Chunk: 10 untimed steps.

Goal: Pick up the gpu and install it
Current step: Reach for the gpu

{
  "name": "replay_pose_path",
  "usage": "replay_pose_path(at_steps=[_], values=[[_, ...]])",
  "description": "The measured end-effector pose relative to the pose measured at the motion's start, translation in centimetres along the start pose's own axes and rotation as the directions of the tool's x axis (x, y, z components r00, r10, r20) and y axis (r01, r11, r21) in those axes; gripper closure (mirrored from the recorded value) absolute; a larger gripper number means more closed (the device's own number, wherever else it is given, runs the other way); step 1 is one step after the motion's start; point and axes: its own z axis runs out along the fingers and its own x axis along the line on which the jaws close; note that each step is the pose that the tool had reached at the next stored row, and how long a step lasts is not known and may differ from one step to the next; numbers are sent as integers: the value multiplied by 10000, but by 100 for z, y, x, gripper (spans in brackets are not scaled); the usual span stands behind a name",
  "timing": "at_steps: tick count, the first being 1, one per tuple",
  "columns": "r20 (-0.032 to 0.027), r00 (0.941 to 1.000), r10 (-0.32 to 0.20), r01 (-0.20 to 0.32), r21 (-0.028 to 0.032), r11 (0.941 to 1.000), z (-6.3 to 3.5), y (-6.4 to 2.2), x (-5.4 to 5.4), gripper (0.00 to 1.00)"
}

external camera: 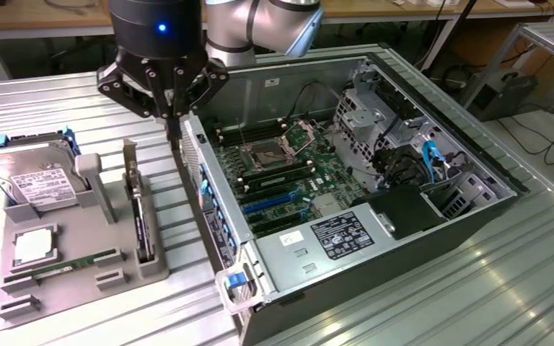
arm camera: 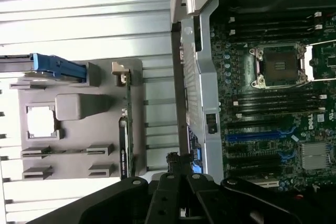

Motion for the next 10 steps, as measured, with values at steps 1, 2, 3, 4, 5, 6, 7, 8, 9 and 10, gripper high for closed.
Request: replay_pose_path(at_steps=[1, 2, 3, 4, 5, 6, 7, 8, 9, 10], values=[[-5, 10000, 0, 0, 0, 10000, 5, -8, 29, 89], [-16, 10000, 0, 0, 0, 10000, 15, -22, 85, 89], [-29, 10000, 1, -1, 3, 10000, 28, -36, 142, 89], [-41, 10000, 0, 0, 3, 10000, 48, -49, 207, 89], [-50, 10000, 1, -1, 3, 10000, 71, -58, 274, 89], [-61, 10000, 2, -2, 6, 10000, 95, -66, 354, 89], [-65, 10000, 1, -1, 6, 10000, 113, -71, 412, 89], [-67, 10000, 0, 0, 6, 10000, 128, -75, 457, 89], [-73, 10000, 3, -3, 7, 10000, 156, -80, 517, 89], [-73, 10000, 2, -2, 7, 10000, 166, -81, 522, 89]])
